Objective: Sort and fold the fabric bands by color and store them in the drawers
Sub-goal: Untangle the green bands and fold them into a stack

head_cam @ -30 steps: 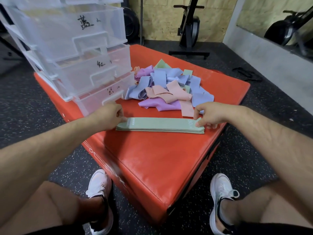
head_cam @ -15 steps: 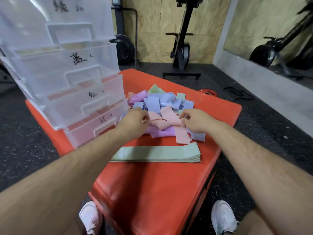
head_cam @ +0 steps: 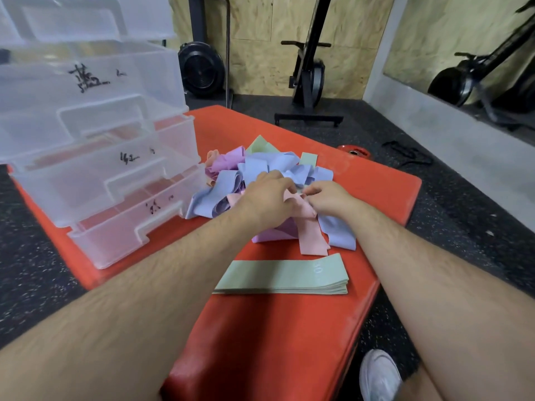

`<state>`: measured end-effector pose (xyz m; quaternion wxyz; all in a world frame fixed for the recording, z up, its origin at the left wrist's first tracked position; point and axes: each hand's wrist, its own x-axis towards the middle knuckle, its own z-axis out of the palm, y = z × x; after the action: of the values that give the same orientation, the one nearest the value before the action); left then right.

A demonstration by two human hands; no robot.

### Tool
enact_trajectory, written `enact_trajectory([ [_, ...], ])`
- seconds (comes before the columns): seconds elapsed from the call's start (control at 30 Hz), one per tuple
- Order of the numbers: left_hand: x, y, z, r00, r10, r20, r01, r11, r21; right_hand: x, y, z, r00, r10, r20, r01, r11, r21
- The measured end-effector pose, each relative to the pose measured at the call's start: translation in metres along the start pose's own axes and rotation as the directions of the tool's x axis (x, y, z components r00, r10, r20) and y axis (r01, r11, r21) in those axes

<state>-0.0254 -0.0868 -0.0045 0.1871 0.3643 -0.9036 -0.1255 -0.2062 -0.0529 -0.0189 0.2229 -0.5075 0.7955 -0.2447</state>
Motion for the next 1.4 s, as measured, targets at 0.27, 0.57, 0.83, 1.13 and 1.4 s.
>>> enact_trajectory([
  [0.27,0.001,0.0,-0.009,0.994,-0.049,-0.096,0.039,0.994,-0.099,-0.018,-0.032,-0.049,0.963,-0.053,-0.263,0.179,0.857,0.483],
  [0.57,-0.017,0.022,-0.059,0.878,-0.04,-0.477,-0.152,0.922,-0.357,-0.063,-0.073,-0.095,0.91,-0.286,-0.3,0.392,0.83,0.396],
  [0.83,-0.043,0.039,-0.081,0.934,-0.109,-0.339,-0.096,0.84,-0.534,-0.086,-0.074,-0.073,0.862,-0.501,-0.07,0.491,0.862,-0.127],
  [1.13,-0.055,0.022,-0.096,0.955,-0.256,-0.149,0.097,0.745,-0.66,-0.1,-0.084,-0.049,0.866,-0.497,0.05,0.494,0.867,0.07],
  [1.4,-0.064,-0.021,-0.11,0.89,-0.437,-0.128,0.176,0.59,-0.788,-0.088,-0.056,-0.048,0.93,-0.344,0.129,0.361,0.921,-0.149],
])
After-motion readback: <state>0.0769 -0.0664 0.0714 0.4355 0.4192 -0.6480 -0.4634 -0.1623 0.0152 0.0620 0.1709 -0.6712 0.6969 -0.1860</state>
